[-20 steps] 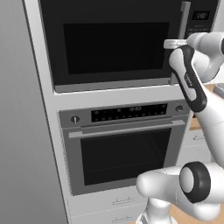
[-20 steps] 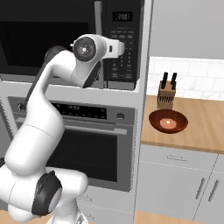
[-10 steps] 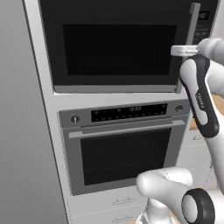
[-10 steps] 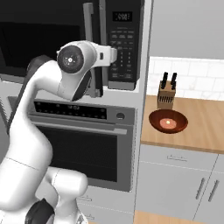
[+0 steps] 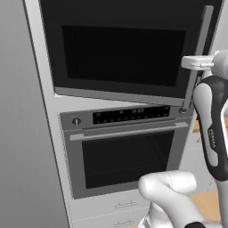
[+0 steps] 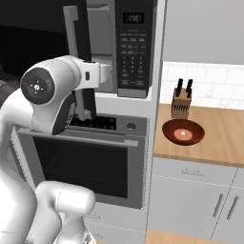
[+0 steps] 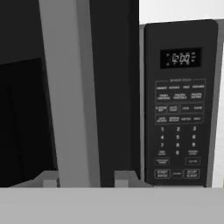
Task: Open the microwave, place the bowl with waffle inside the microwave, then close the microwave door and turn it on.
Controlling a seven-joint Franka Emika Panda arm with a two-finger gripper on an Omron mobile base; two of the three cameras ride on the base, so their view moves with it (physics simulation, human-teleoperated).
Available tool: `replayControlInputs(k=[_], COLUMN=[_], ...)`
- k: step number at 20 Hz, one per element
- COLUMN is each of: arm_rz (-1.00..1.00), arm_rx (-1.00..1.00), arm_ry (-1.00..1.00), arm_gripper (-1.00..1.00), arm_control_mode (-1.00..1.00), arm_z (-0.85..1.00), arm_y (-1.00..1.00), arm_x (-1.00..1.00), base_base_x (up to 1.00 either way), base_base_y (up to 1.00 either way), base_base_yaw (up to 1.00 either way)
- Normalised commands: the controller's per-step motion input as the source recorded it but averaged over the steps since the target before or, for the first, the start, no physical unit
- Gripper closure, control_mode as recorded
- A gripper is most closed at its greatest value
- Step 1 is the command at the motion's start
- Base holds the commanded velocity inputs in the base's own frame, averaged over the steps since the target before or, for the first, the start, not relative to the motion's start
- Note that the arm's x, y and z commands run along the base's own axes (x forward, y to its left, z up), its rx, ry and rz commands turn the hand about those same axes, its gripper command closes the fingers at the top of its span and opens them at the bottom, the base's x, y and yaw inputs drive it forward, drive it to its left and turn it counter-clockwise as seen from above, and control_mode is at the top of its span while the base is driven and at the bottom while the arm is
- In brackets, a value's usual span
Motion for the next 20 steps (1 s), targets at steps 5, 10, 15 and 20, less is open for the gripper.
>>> replayControlInputs(k=[5,10,15,20], arm_rz=[0.00,0.00,0.00,0.04], arm_rx=[0.00,0.00,0.00,0.01], arm_ry=[0.00,0.00,0.00,-0.04], arm_gripper=[-1.00,-1.00,-1.00,-1.00], arm_control_mode=[-1.00,-1.00,-1.00,-1.00], arm_z=[0.09,0.52,0.48,0.16], arm_y=[-0.02,-0.48,-0.77,-0.93], arm_x=[-0.82,-0.58,-0.48,-0.78], base_base_x=[0.00,0.00,0.00,0.00], base_base_y=[0.00,0.00,0.00,0.00], base_base_yaw=[0.00,0.00,0.00,0.00])
